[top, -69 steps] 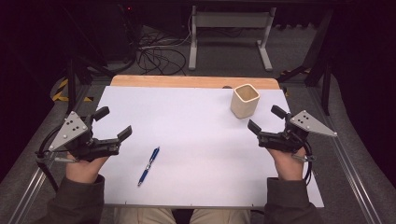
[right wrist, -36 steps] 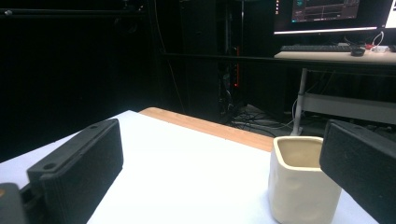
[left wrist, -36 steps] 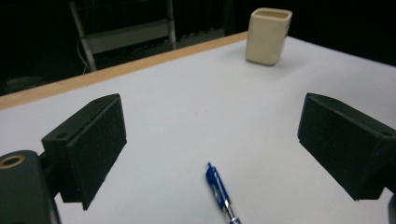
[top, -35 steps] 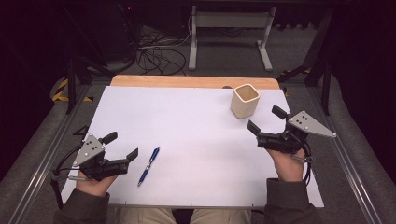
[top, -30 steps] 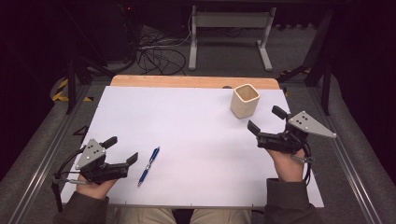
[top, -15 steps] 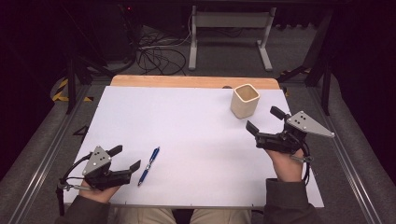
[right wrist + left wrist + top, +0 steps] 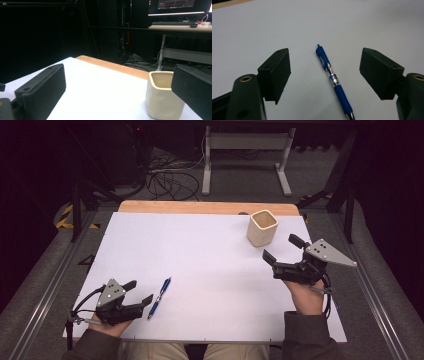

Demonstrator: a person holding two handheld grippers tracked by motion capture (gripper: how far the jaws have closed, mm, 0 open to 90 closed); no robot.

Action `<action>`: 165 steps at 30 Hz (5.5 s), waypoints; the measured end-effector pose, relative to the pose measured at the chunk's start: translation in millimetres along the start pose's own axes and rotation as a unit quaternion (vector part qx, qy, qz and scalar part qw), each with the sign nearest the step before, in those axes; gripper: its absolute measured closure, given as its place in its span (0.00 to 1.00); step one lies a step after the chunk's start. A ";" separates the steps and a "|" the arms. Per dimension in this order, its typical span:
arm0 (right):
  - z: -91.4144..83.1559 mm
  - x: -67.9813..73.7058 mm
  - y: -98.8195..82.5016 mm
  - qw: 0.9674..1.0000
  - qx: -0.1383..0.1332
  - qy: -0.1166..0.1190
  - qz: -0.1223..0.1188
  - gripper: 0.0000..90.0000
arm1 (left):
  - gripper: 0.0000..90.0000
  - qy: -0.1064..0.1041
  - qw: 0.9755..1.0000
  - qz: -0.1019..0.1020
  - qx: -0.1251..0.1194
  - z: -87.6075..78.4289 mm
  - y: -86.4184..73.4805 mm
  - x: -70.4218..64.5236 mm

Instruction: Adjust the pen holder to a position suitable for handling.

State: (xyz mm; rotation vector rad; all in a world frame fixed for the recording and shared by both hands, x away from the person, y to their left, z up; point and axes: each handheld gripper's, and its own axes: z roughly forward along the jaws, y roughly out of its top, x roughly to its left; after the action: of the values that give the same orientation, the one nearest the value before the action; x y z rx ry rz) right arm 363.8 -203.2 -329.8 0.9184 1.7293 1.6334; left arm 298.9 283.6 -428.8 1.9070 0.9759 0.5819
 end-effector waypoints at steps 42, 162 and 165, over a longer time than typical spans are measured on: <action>1.7 1.8 -0.6 1.000 0.008 0.000 -0.005 0.01 | 0.60 -0.003 0.987 0.017 0.158 33.3 -17.9 -22.3; 61.0 99.9 -59.3 0.903 0.090 0.092 -0.410 0.50 | 0.89 -0.197 0.974 0.088 0.073 66.7 123.5 -67.4; 62.6 104.7 -63.4 0.893 0.090 0.085 -0.433 0.52 | 0.89 -0.200 0.973 0.090 0.075 67.8 124.3 -68.9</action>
State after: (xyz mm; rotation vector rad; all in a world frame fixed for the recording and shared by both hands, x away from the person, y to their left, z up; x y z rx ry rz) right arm 346.1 -82.5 -393.3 0.0030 2.0083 0.9732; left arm 356.5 157.0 -355.0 2.1545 0.6046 0.2124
